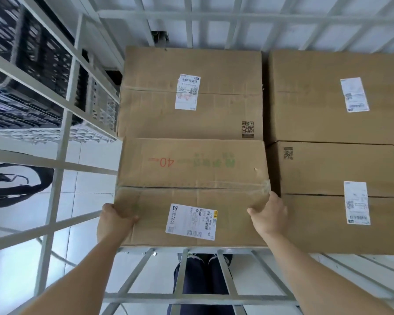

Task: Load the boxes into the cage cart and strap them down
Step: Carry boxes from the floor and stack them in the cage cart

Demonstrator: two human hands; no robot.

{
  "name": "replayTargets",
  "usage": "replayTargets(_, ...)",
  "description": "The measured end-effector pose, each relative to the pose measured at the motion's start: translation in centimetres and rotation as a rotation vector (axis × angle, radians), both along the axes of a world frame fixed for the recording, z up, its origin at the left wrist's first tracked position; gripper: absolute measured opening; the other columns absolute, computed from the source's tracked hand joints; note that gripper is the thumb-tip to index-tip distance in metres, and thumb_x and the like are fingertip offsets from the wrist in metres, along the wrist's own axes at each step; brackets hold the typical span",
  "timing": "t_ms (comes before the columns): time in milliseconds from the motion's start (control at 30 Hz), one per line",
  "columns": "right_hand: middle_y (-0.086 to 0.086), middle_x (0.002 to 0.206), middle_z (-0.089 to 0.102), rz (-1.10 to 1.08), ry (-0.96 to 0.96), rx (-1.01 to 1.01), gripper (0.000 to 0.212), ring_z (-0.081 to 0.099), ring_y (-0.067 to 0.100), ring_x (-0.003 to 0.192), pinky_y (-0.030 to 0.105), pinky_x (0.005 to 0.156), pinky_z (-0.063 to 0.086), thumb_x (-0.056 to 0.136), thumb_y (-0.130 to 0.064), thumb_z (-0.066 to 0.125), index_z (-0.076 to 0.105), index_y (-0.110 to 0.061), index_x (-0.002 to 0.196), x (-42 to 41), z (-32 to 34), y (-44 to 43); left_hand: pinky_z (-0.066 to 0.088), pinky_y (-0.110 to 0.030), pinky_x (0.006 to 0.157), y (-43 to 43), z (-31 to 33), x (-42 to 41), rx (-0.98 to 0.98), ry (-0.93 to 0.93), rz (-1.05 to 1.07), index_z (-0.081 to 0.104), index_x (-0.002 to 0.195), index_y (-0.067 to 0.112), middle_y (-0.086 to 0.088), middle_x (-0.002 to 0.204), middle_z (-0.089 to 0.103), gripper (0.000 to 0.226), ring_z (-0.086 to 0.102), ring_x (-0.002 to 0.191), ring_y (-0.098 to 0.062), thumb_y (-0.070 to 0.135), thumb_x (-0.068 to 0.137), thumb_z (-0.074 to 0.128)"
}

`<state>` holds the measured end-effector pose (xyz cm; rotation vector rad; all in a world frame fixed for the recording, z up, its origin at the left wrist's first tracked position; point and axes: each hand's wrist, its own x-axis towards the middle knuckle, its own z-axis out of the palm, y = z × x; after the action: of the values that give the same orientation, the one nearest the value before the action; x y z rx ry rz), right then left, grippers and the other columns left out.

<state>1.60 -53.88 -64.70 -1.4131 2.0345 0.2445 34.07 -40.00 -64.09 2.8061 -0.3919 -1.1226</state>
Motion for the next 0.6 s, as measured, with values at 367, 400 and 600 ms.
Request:
replayTargets(367,0.015,0.133,0.040,0.318,0.195,0.120,0.094,0.045,0.031,0.119,0.036,0.098,0.041,0.089,-0.042,0.065,0.003,-0.023,0.156,0.2,-1.4,0.8,0.047,-0.049,0.097,-0.3,-2.9,0.6,0.176,0.117,-0.135,0.027,0.138,-0.002,-0.020,0.136,0.045,0.090,0.049,0.122,-0.038,0.021,0.072,0.084)
replayTargets(400,0.015,0.133,0.040,0.326,0.195,0.129,0.094,0.045,0.031,0.120,0.036,0.097,0.041,0.089,-0.041,0.065,0.001,-0.023,0.156,0.2,-1.3,0.8,0.045,-0.049,0.099,-0.4,-2.7,0.5,0.195,0.129,-0.156,0.025,0.140,-0.002,-0.020,0.138,0.043,0.091,0.047,0.124,-0.038,0.023,0.074,0.083)
replayTargets(600,0.014,0.143,0.038,0.405,0.150,0.247,0.093,0.041,0.030,0.131,0.038,0.102,0.042,0.089,-0.042,0.065,0.005,-0.021,0.156,-0.1,0.9,-0.2,0.040,-0.043,0.107,-1.4,0.1,-0.2,0.265,0.062,-0.408,0.037,0.141,0.004,-0.013,0.146,0.038,0.078,0.039,0.133,-0.030,0.036,0.081,0.074)
